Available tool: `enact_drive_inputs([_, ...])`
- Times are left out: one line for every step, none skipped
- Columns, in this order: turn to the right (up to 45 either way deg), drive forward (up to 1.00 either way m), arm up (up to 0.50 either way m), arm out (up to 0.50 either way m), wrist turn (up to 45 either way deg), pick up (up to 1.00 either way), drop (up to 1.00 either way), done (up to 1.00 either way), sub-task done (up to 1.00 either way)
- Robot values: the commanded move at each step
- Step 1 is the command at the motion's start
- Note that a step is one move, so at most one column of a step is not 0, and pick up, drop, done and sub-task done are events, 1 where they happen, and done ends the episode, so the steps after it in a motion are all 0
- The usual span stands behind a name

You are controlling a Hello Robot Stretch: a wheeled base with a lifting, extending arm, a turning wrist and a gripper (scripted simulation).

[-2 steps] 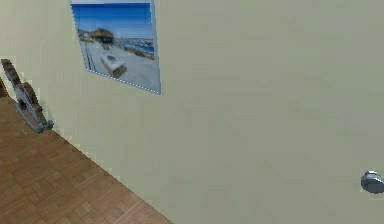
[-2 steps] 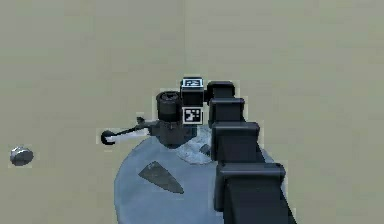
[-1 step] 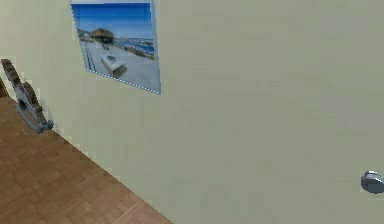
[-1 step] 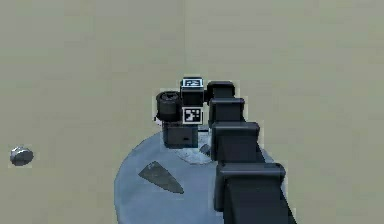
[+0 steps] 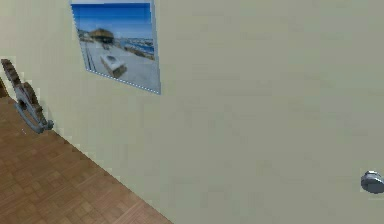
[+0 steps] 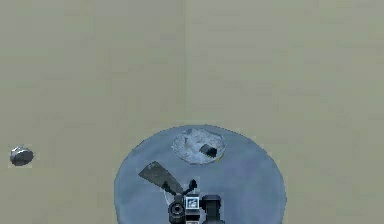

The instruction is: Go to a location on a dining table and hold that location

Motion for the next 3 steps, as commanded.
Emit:
enact_drive_inputs([0.0, 0.00, 0.00, 0.00, 0.0, 1.00, 0.00, 0.00, 0.00])
enact_drive_inputs([0.0, 0.00, 0.10, 0.00, 0.0, 0.00, 0.00, 0.00, 0.00])
enact_drive_inputs([0.0, 0.00, 0.00, 0.00, 0.0, 0.00, 0.00, 1.00, 0.00])
